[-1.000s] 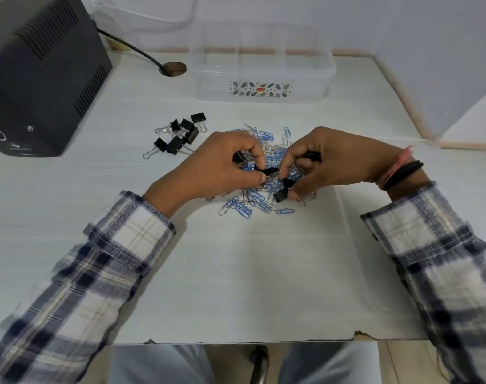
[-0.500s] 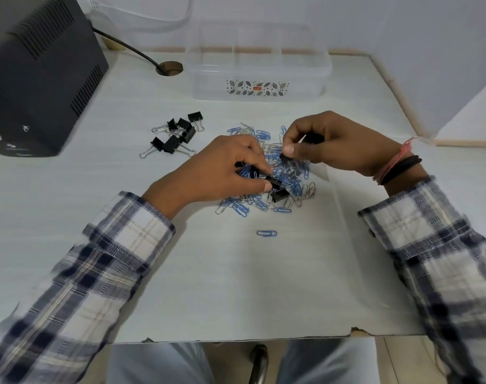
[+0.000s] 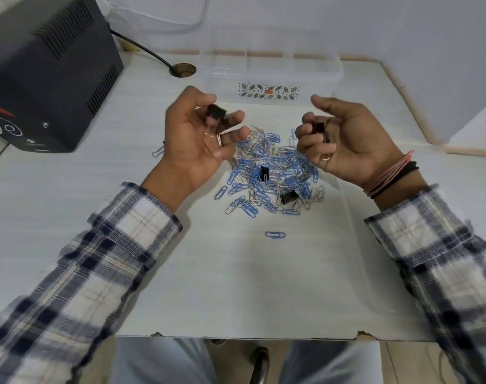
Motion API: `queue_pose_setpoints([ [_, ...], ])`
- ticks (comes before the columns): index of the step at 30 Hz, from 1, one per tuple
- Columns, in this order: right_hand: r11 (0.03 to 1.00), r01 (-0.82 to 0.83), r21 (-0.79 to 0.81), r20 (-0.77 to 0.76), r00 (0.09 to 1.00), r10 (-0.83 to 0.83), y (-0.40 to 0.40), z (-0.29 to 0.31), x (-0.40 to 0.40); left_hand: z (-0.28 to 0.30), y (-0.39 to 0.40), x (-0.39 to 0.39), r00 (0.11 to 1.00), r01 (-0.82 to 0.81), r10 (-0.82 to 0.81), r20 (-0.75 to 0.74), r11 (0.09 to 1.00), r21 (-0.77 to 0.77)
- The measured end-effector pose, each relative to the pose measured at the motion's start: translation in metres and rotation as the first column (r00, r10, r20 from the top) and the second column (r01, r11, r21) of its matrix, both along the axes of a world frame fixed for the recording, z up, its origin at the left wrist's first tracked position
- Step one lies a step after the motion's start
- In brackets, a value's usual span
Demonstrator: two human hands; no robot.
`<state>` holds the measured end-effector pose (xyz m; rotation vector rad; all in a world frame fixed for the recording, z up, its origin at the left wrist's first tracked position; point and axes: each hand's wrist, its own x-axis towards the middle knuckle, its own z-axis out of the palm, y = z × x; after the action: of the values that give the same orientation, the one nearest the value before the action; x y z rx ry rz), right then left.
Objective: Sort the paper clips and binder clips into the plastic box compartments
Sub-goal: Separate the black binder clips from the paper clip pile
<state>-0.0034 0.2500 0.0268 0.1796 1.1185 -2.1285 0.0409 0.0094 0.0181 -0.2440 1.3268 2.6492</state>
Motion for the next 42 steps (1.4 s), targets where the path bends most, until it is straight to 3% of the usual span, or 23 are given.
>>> queue_pose_setpoints([
  [4,0.991,0.028,0.132,0.052,0.998,-0.035,-0.02,0.001,0.003,0.003,-0.022,-0.011,0.993,-0.062,0.06,0.101,0.998,0.016],
  [7,0.975,0.038,0.219,0.01,0.999,-0.041,-0.046,0.016,0.004,0.005,-0.043,-0.021,0.982,-0.13,0.155,0.107,0.969,-0.208],
  [11,0.969,0.073,0.235,-0.07,0.996,-0.059,-0.092,0.036,-0.01,0.004,-0.064,-0.026,0.952,-0.235,0.3,0.059,0.841,-0.486],
  [16,0.949,0.052,0.311,-0.108,0.994,-0.019,-0.149,0.045,-0.016,0.006,-0.066,-0.029,0.96,-0.223,0.278,0.006,0.78,-0.584],
  [23,0.981,-0.077,0.178,-0.081,0.992,0.093,-0.155,0.034,-0.028,0.009,-0.066,-0.027,0.978,-0.193,0.2,-0.066,0.727,-0.659],
  [27,0.947,-0.047,0.318,-0.219,0.968,0.122,-0.118,0.039,-0.028,0.008,-0.066,-0.027,0.946,-0.319,0.257,-0.197,0.629,-0.709],
  [30,0.845,-0.006,0.535,-0.432,0.857,0.28,-0.077,0.043,-0.022,0.01,-0.063,-0.021,0.929,-0.362,0.155,-0.337,0.58,-0.73],
  [33,0.682,0.038,0.731,-0.544,0.635,0.548,-0.03,0.045,-0.01,0.014,-0.049,-0.008,0.92,-0.174,-0.182,-0.348,0.604,-0.778],
  [36,0.516,-0.021,0.857,-0.454,0.442,0.773,-0.002,0.043,0.005,0.009,-0.031,-0.003,0.841,-0.02,-0.479,-0.251,0.437,-0.899],
  [39,0.369,-0.13,0.92,-0.294,0.393,0.871,0.004,0.032,0.018,0.001,-0.014,-0.002,0.767,-0.011,-0.619,-0.171,0.253,-0.967],
  [42,0.299,-0.14,0.944,-0.24,0.332,0.912,0.0,0.017,0.025,-0.007,-0.005,-0.001,0.733,-0.026,-0.673,-0.102,0.121,-0.992],
])
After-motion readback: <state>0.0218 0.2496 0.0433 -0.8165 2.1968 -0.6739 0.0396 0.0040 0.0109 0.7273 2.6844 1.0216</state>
